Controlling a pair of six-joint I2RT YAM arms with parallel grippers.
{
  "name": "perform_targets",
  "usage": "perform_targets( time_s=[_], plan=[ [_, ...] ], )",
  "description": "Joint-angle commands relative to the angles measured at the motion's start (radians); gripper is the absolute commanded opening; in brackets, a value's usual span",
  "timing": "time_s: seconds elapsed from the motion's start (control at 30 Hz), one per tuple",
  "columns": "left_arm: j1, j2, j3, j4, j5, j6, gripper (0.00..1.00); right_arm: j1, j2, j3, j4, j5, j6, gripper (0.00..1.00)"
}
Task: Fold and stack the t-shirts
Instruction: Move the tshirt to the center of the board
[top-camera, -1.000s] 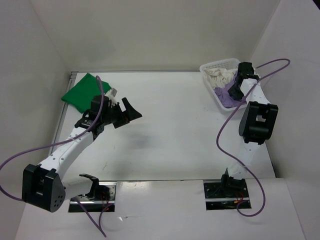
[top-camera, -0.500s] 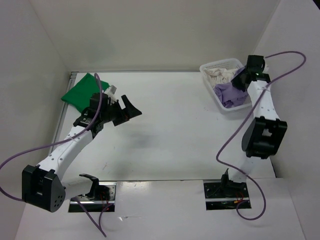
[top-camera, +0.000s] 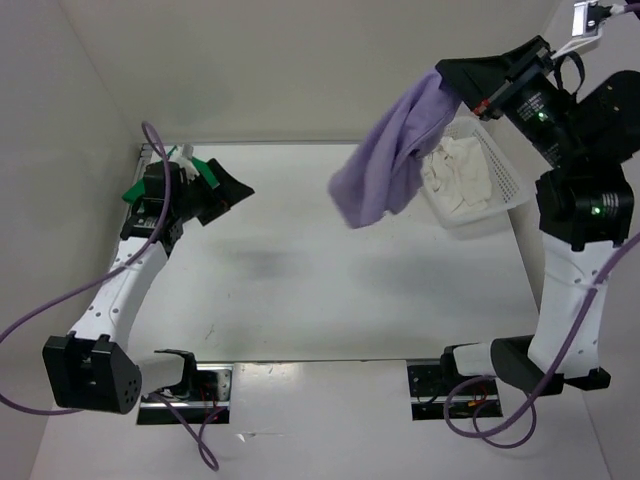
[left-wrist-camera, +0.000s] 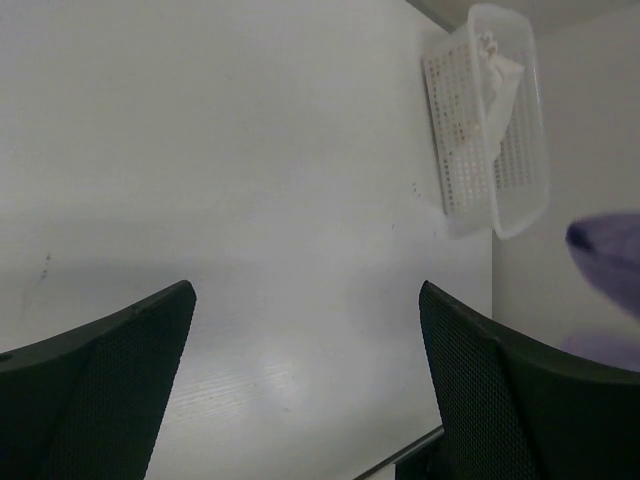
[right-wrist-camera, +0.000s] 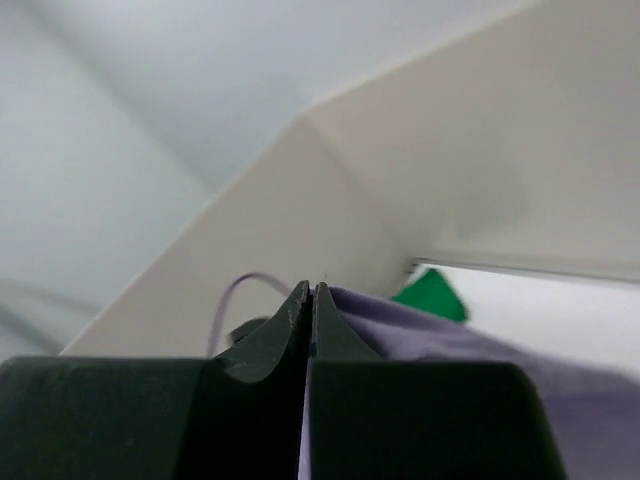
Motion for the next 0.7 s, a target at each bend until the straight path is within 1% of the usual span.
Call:
perform_targets(
  time_s=[0.0, 0.07, 0.1, 0.17, 0.2, 0.23, 0.27, 0.3, 0.4, 0.47, 0.5, 0.53, 0.57, 0.67],
  plan=[
    [0.063, 0.008, 0.066, -0.009, 0.034, 0.037, 0.99, 0.034, 0.003, 0.064, 0.131, -0.220, 0.133, 0.00],
    [0.095, 0.018, 0.077, -0.018, 0.070, 0.047, 0.99, 0.034, 0.003, 0.027, 0.141, -0.234, 0.156, 0.00],
    [0.126, 0.018, 0.077, -0.018, 0.071, 0.047, 0.99, 0.034, 0.003, -0.075, 0.177, -0.234, 0.156, 0.00],
    [0.149, 0.028, 0.077, -0.028, 0.071, 0.056, 0.99, 0.046, -0.029, -0.237, 0.248, -0.259, 0.182, 0.00],
    [0.158, 0.028, 0.087, -0.038, 0.071, 0.068, 0.99, 0.061, -0.029, -0.404, 0.303, -0.259, 0.182, 0.00],
    [0.167, 0.028, 0.087, -0.047, 0.071, 0.082, 0.99, 0.074, -0.043, -0.481, 0.321, -0.259, 0.182, 0.00],
    [0.181, 0.028, 0.098, -0.057, 0.049, 0.082, 0.99, 0.086, -0.043, -0.546, 0.322, -0.209, 0.167, 0.00],
    [0.190, 0.028, 0.098, -0.057, 0.040, 0.082, 0.99, 0.095, -0.034, -0.659, 0.312, -0.175, 0.125, 0.00],
    [0.201, 0.057, 0.098, -0.057, 0.040, 0.082, 0.99, 0.104, 0.035, -0.833, 0.338, -0.135, 0.075, 0.00],
    [0.210, 0.077, 0.089, -0.031, 0.061, 0.082, 0.99, 0.114, 0.094, -0.884, 0.361, -0.121, 0.046, 0.14],
    [0.210, 0.089, 0.089, -0.022, 0.071, 0.082, 0.99, 0.114, 0.115, -0.884, 0.325, -0.058, 0.000, 0.20],
    [0.210, 0.089, 0.077, -0.021, 0.081, 0.082, 0.99, 0.124, 0.130, -0.884, 0.290, -0.032, -0.018, 0.29],
    [0.194, 0.100, 0.077, -0.021, 0.081, 0.100, 0.99, 0.135, 0.139, -0.884, 0.229, -0.018, -0.038, 0.42],
    [0.122, 0.100, 0.077, -0.069, -0.029, 0.165, 0.99, 0.182, 0.098, -0.909, 0.129, 0.089, -0.071, 0.51]
  ],
)
